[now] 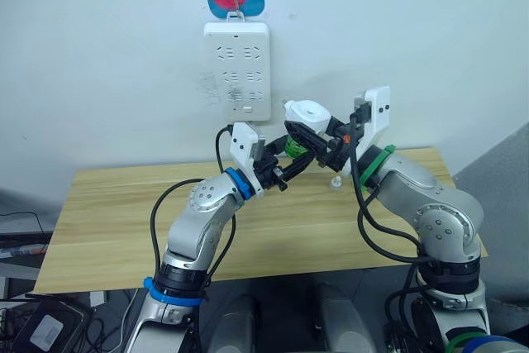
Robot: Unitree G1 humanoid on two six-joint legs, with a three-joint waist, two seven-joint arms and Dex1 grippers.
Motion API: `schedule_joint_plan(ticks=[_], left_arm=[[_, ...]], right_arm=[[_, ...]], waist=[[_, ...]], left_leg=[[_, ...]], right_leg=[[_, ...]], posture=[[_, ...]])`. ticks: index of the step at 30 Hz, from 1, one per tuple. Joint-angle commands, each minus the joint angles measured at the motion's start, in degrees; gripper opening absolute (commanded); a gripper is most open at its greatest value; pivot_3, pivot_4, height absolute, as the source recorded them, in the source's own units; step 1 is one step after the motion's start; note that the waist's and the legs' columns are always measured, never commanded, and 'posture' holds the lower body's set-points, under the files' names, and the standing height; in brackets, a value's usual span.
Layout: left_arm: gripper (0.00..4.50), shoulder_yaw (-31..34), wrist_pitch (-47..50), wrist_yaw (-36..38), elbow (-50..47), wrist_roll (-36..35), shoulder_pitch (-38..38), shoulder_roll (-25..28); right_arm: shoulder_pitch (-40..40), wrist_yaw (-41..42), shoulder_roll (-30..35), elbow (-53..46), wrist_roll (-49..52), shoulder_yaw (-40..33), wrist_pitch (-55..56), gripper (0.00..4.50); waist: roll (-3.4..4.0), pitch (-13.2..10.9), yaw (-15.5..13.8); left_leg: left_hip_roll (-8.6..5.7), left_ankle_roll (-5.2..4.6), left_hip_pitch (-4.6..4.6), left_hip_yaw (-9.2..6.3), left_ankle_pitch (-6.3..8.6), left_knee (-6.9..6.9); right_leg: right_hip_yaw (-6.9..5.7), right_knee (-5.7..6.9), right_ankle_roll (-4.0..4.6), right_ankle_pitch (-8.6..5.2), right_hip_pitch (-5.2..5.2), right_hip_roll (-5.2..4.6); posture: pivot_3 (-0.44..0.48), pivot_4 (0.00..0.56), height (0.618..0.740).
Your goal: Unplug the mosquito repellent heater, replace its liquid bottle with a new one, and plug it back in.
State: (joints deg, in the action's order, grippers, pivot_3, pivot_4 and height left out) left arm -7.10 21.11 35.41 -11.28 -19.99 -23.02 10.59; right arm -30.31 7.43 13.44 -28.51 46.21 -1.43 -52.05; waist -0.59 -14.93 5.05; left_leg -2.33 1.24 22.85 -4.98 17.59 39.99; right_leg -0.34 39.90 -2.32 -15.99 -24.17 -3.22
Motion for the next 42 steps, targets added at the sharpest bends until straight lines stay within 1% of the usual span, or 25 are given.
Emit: schedule_joint_plan(ticks=[1, 6, 7, 8, 12, 13, 18, 21, 23, 27, 30, 32, 34, 37, 42], left_arm=[[2.29, -0.78, -1.04, 0.03, -2.14, -0.21, -0.30, -0.33], [2.29, -0.72, -0.70, 0.02, -2.16, -0.18, -0.26, -0.14], [3.01, -0.79, -0.45, 0.36, -2.33, -0.35, -0.13, 0.13], [3.24, -0.83, -0.35, 0.58, -2.54, -0.45, 0.03, 0.37], [4.44, -0.34, -0.13, 0.58, -3.57, -0.78, 0.93, 1.28], [4.50, 0.04, 0.32, 0.56, -4.32, -1.02, 1.72, 1.90], [4.50, 4.20, 1.71, 0.18, -8.92, -1.33, 9.00, 7.58], [4.50, 7.39, 1.64, -0.55, -10.79, -1.44, 12.46, 10.36], [4.50, 11.00, 0.74, -1.92, -11.35, -1.21, 12.82, 11.87], [4.50, 17.22, -0.26, -3.43, -9.37, -0.99, 8.17, 15.51], [4.50, 19.17, -1.02, -2.68, -4.62, -0.94, 1.77, 18.37], [4.50, 18.06, -2.19, -1.30, -0.75, 0.19, -2.09, 19.93], [4.50, 16.24, -4.11, 1.02, 4.55, 0.85, -6.31, 20.18], [4.50, 14.47, -7.02, 5.03, 12.62, 0.88, -12.28, 19.70], [4.50, 11.99, -13.04, 7.90, 22.09, 2.86, -17.70, 17.99]], right_arm=[[-0.60, 0.83, -0.20, -2.13, 0.29, -0.74, 1.62, 3.08], [-0.81, 1.45, 0.12, -1.97, -0.22, -0.40, 2.02, 3.08], [-0.84, 1.54, 0.13, -1.88, -0.39, -0.34, 2.13, 3.08], [-0.82, 1.70, 0.18, -1.83, -0.59, -0.23, 2.27, 3.08], [-0.17, 2.82, 0.60, -1.44, -2.19, 0.65, 3.35, 3.08], [0.58, 3.80, 1.27, -1.41, -3.54, 1.52, 4.23, 3.08], [6.66, 8.42, 6.42, 1.28, -14.61, 6.70, 12.57, 3.07], [8.91, 8.99, 6.99, 3.94, -18.92, 7.14, 16.69, 3.07], [9.98, 9.98, 7.44, 4.61, -21.34, 7.51, 19.10, 3.07], [10.83, 11.28, 7.18, 4.88, -23.12, 7.04, 20.69, 3.07], [10.24, 11.77, 6.55, 4.32, -22.49, 6.13, 20.02, 3.07], [9.28, 12.05, 6.32, 4.30, -22.34, 5.71, 19.51, 3.07], [7.72, 12.39, 5.99, 3.71, -21.45, 5.27, 18.61, 3.07], [5.54, 13.25, 6.29, 1.58, -19.71, 4.75, 16.74, 3.07], [4.88, 13.39, 6.92, -0.37, -19.49, 4.55, 14.95, 3.07]], waist=[[0.00, 0.00, 0.00], [0.00, 0.00, 0.00], [0.00, 0.00, 0.00], [0.00, 0.00, 0.00], [0.00, 0.00, 0.01], [0.00, 0.00, 0.01], [0.01, 0.10, -0.01], [0.01, 0.10, -0.22], [0.01, 0.10, -0.35], [0.00, 0.10, -0.90], [0.00, 0.10, -1.66], [0.00, 0.10, -1.84], [0.00, 0.10, -1.91], [-0.01, 0.10, -2.01], [-0.01, 0.11, -1.72]], left_leg=[[0.00, 0.00, 0.00, 0.00, 0.00, 0.00], [0.00, 0.00, 0.00, 0.00, 0.00, 0.00], [0.00, 0.00, 0.00, 0.00, 0.00, 0.00], [0.00, 0.00, 0.00, 0.00, 0.00, 0.00], [0.00, 0.00, 0.00, 0.00, 0.00, 0.00], [0.00, 0.00, 0.00, -0.01, 0.00, 0.00], [0.01, 0.00, -0.04, -0.01, 0.00, -0.06], [0.01, 0.00, -0.04, 0.01, 0.00, -0.04], [0.01, 0.06, -0.04, 0.00, -0.03, -0.02], [0.01, 0.10, -0.05, -0.07, -0.06, -0.02], [0.00, 0.13, -0.05, -0.10, -0.07, -0.02], [0.00, 0.13, -0.05, -0.11, -0.07, -0.02], [-0.03, 0.14, -0.04, -0.11, -0.08, -0.02], [-0.07, 0.16, -0.02, -0.14, -0.09, -0.01], [-0.04, 0.17, -0.01, -0.20, -0.09, -0.05]], right_leg=[[0.00, 0.00, 0.00, 0.00, 0.00, 0.00], [0.00, 0.00, 0.00, 0.00, 0.00, 0.00], [0.00, 0.00, 0.00, 0.00, 0.00, 0.00], [0.00, 0.00, 0.00, 0.00, 0.00, 0.00], [0.00, 0.00, 0.00, 0.00, 0.00, 0.00], [0.00, 0.00, 0.00, 0.00, 0.00, 0.00], [0.01, -0.02, 0.00, 0.00, 0.00, 0.00], [0.06, -0.01, 0.00, 0.00, -0.01, 0.00], [0.06, 0.00, 0.00, 0.00, -0.01, 0.00], [0.01, 0.02, 0.00, 0.00, 0.01, 0.01], [-0.03, 0.03, 0.00, 0.00, 0.02, 0.02], [-0.06, 0.02, 0.00, 0.00, 0.02, 0.02], [-0.07, 0.00, 0.00, 0.00, 0.02, 0.02], [-0.11, -0.01, 0.01, 0.00, 0.02, 0.02], [-0.15, -0.03, 0.01, 0.00, -0.01, 0.00]], posture=[[-0.148, 0.211, 0.740], [-0.145, 0.212, 0.740], [-0.143, 0.213, 0.740], [-0.143, 0.213, 0.740], [-0.139, 0.214, 0.740], [-0.139, 0.214, 0.740], [-0.117, 0.214, 0.740], [-0.092, 0.218, 0.740], [-0.079, 0.219, 0.740], [-0.057, 0.221, 0.740], [-0.050, 0.219, 0.740], [-0.052, 0.220, 0.740], [-0.058, 0.219, 0.740], [-0.063, 0.217, 0.740], [-0.104, 0.210, 0.740]])
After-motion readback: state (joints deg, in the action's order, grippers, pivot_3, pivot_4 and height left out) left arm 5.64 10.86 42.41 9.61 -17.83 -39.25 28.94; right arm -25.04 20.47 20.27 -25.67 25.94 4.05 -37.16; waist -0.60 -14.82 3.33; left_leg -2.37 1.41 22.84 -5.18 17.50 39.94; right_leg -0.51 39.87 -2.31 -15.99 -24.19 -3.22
